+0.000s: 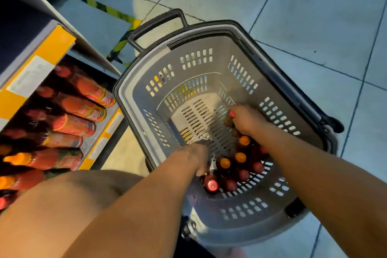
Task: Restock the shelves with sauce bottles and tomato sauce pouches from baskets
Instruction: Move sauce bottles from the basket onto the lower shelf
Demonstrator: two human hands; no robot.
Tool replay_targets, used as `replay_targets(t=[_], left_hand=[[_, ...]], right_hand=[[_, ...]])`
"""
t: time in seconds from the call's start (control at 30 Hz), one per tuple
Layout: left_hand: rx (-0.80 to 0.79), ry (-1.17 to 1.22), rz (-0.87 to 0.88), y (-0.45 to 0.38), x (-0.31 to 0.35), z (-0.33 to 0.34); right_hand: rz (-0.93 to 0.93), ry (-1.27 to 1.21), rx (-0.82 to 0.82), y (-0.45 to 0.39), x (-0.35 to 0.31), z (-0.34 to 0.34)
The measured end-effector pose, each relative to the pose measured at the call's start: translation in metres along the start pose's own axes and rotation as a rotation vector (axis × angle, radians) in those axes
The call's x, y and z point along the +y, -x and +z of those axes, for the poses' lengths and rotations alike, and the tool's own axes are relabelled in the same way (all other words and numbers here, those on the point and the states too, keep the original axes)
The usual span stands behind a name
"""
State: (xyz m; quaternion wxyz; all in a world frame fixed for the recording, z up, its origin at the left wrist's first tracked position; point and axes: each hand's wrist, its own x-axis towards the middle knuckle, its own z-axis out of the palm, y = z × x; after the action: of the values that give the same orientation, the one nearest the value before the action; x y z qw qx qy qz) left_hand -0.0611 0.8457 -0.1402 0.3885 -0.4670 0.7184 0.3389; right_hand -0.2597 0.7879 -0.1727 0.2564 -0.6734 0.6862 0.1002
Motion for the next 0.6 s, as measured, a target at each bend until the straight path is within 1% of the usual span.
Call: replay_targets(t=[0.1, 0.2, 0.3, 0.4, 0.53, 0.6], left_hand=[[-0.075, -0.030, 0.019, -0.013, -0.002, 0.009], [-0.175, -0.077, 0.039, -0.022, -0.001, 0.010], [-0.231, -0.101, 0.063, -0.026, 0.004, 0.009], [-0.237, -0.106, 0.066, -0.029, 0.011, 0.008], [-0.224, -0.132, 0.051, -0.031, 0.017, 0.005], [-0.205, -0.144, 0.049, -0.031, 0.016, 0.003]], right_hand=[[0.015, 0.010, 0.026, -0.005, 0.000, 0.006], [0.049, -0.020, 0.020, -0.010, -0.003, 0.003], [0.066, -0.031, -0.002, -0.013, -0.003, 0.005], [0.066, -0.066, -0.034, -0.015, -0.002, 0.009], [0.072, 0.003, -0.021, -0.018, -0.004, 0.008], [0.079, -0.002, -0.016, -0.021, -0.004, 0.009]])
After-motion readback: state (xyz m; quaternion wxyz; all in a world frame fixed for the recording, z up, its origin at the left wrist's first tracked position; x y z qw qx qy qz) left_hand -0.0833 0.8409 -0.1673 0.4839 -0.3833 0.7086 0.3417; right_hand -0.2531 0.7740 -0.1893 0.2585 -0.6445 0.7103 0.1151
